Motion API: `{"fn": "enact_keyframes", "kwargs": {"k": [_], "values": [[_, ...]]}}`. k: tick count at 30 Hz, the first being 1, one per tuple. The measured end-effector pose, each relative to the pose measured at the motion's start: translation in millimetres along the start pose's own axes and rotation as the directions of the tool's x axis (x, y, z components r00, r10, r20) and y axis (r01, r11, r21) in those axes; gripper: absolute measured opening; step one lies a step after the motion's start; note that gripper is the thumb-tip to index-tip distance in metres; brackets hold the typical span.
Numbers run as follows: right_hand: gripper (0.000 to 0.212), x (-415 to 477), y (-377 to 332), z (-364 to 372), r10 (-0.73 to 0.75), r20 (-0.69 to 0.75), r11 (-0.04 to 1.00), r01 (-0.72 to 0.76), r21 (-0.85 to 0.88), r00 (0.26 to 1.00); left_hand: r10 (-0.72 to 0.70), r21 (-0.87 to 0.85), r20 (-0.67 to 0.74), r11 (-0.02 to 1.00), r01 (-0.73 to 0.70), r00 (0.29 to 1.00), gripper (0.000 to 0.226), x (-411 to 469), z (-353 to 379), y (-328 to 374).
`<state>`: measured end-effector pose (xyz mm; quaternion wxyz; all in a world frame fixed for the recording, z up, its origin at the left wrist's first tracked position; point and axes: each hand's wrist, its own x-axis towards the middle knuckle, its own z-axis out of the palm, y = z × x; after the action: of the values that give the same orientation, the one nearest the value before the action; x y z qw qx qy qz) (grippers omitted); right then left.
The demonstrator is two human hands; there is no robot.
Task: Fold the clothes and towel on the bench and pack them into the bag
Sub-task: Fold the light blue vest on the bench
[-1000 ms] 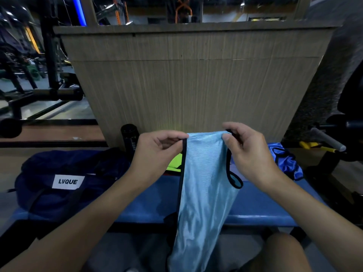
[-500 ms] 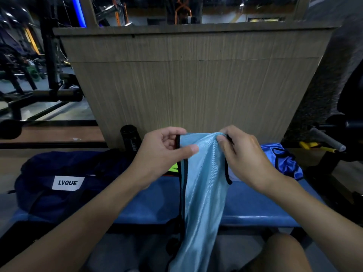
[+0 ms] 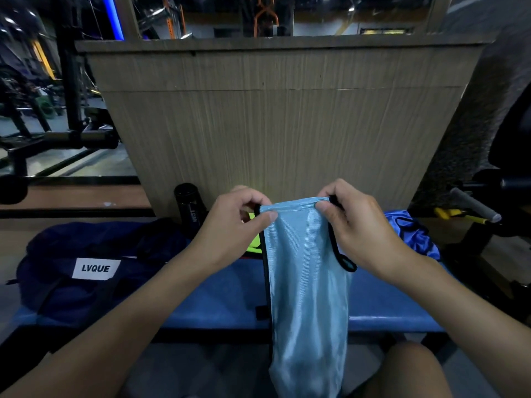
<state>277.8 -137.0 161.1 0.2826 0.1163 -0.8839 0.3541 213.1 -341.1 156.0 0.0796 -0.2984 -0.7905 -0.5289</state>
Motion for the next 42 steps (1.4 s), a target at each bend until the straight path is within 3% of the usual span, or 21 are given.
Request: {"fn": "enact_keyframes", "kwargs": {"k": [4,7,9,12,15,16,17,20,23,26,30,34,39,42], "values": [[0.009,0.6,0.8,-2.6,0.018,-0.004,1.0,-0.018,-0.004,1.0,-0.023,-0.188,0.092,0.981,0.04,0.996,0.013,2.1,-0.5,0.4],[0.012,2.5,1.2,-5.2,0.013,-0.013,0.999,-0.013,-0.029,1.0,-0.02,-0.293,0.016,0.956,0.024,1.0,0.014,4.8,1.8,4.1],[0.014,2.5,4.7,-6.4,0.014,-0.018,0.997,-0.015,-0.078,1.0,-0.008,-0.295,-0.017,0.955,0.003,1.0,0.017,7.7,2.9,9.3],[0.011,3.8,8.0,-11.6,0.0,0.048,0.988,0.008,-0.155,0.999,0.023,-0.226,0.043,0.974,-0.013,0.999,0.022,12.2,5.0,15.4],[0.072,10.7,2.6,-17.3,-0.014,0.205,0.986,0.047,-0.161,0.979,0.047,-0.159,0.12,0.987,-0.028,0.992,0.023,14.3,8.4,22.5],[0.081,13.8,0.8,-16.5,-0.022,0.24,0.984,0.063,-0.166,0.971,0.06,-0.131,0.132,0.99,-0.042,0.989,0.024,13.8,9.0,24.4],[0.076,16.0,-1.4,-14.5,-0.047,0.256,0.981,0.093,-0.171,0.965,0.072,-0.107,0.138,0.993,-0.057,0.988,0.025,13.2,9.0,25.0],[0.036,20.4,-5.2,-6.0,-0.165,0.207,0.961,0.205,-0.188,0.964,0.08,-0.114,0.123,0.991,-0.066,0.989,0.028,9.0,6.4,24.0],[0.022,20.8,-8.5,0.6,-0.162,0.177,0.978,0.181,-0.099,0.971,0.039,-0.256,0.08,0.967,-0.017,0.996,0.03,5.5,6.0,14.2],[0.016,20.2,-13.7,6.4,-0.164,0.184,0.979,0.183,-0.091,0.969,-0.025,-0.337,0.144,0.939,0.073,0.989,0.037,-3.4,13.1,0.8],[0.014,20.5,-19.3,5.2,-0.182,0.164,0.973,0.202,-0.112,0.97,-0.117,-0.376,0.235,0.905,0.202,0.965,0.015,-17.2,26.3,-18.3],[0.011,18.9,-15.7,-0.9,-0.182,0.168,0.964,0.21,-0.166,0.969,-0.126,-0.474,0.249,0.849,0.234,0.96,0.021,-20.4,38.4,-26.2],[0.014,21.2,-9.6,-11.3,-0.189,-0.02,0.968,0.183,-0.17,0.982,-0.137,-0.5,0.271,0.826,0.261,0.953,0.036,-23.7,52.3,-32.3],[0.016,21.1,-5.1,-18.8,-0.133,-0.079,0.986,0.123,-0.116,0.988,-0.142,-0.467,0.308,0.839,0.28,0.941,0.028,-22.5,53.2,-37.7]]}}
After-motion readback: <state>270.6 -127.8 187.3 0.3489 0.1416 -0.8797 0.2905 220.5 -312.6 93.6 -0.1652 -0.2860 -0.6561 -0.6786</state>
